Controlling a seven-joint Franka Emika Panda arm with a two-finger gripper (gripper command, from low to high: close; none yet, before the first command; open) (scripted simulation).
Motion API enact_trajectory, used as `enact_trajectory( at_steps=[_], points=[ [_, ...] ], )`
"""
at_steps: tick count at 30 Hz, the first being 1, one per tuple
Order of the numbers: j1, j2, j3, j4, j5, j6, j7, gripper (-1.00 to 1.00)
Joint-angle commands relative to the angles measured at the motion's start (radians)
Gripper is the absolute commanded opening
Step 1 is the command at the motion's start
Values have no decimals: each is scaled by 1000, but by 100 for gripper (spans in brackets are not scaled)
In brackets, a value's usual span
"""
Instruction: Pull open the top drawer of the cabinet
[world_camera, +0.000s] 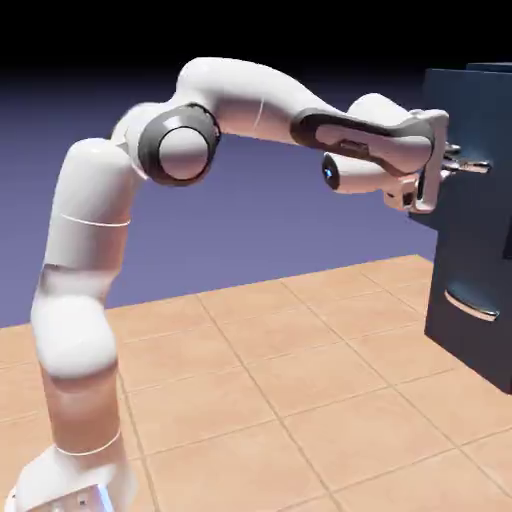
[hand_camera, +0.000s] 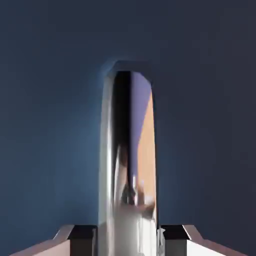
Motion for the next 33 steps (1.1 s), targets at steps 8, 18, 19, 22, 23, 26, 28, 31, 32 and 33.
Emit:
enact_trajectory(
  at_steps=[8, 18, 19, 22, 23, 26, 28, 31, 32, 33],
  points=[
    [160, -127, -153, -167, -17, -37, 26, -100],
    [378, -280, -351, -347, 17, -79, -46, -100],
    [376, -313, -345, -383, 27, -87, -67, -100],
    [364, -415, -321, -492, 60, -107, -128, -100],
    [357, -450, -311, -528, 72, -112, -147, -100],
    [281, -503, -235, -585, 78, -113, -150, -100],
    [208, -492, -167, -576, 61, -105, -112, -100],
    [156, -565, -114, -648, 70, -101, -114, -100],
    [156, -565, -114, -648, 70, -101, -114, 100],
    [156, -565, -114, -648, 70, -101, -114, 100]
  ],
)
